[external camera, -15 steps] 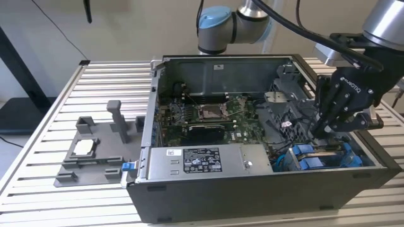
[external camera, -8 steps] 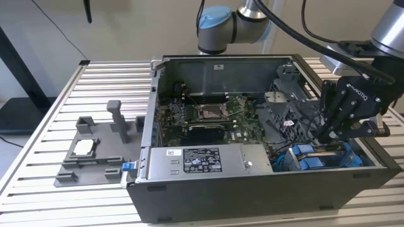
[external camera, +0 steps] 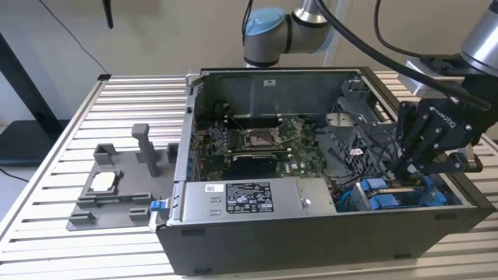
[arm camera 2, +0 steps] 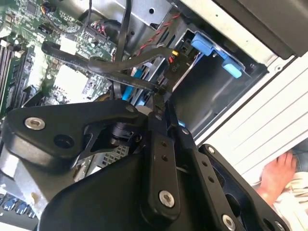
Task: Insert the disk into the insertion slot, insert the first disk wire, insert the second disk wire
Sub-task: 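Insert the second disk wire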
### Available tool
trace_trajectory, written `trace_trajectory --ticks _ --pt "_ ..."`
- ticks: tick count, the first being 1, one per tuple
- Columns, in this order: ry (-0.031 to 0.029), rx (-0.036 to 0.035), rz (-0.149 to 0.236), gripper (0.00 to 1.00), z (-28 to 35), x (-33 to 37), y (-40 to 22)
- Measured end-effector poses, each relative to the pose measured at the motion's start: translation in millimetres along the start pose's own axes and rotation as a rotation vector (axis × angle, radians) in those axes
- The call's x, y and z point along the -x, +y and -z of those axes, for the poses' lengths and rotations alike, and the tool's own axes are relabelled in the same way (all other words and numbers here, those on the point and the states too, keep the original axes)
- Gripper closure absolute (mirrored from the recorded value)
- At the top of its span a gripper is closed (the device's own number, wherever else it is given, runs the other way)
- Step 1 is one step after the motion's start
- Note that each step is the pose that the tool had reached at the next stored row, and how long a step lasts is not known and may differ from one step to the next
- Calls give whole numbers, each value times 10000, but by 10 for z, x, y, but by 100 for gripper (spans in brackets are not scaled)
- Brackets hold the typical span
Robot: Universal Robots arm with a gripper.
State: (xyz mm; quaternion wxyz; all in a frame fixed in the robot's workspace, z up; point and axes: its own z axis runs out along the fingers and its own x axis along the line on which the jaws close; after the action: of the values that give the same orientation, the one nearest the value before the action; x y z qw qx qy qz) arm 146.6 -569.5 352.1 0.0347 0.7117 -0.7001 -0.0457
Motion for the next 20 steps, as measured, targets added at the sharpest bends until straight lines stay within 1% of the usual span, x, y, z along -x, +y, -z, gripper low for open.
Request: trace_trajectory --ticks 1,2,3,7,11,13,16,20 --pt "-2 136 -5 84 0 0 -1" --pt "-6 242 -9 84 -1 0 -5" --pt "-7 323 -11 84 0 0 -12" --pt "-23 336 -21 84 -6 0 -52" --pt "-51 392 -64 84 -31 -1 -80" --pt "-79 416 -97 84 -44 -2 -87" --pt "-138 448 -160 84 -65 -2 -95" --pt "-212 450 -280 84 -83 -3 -108"
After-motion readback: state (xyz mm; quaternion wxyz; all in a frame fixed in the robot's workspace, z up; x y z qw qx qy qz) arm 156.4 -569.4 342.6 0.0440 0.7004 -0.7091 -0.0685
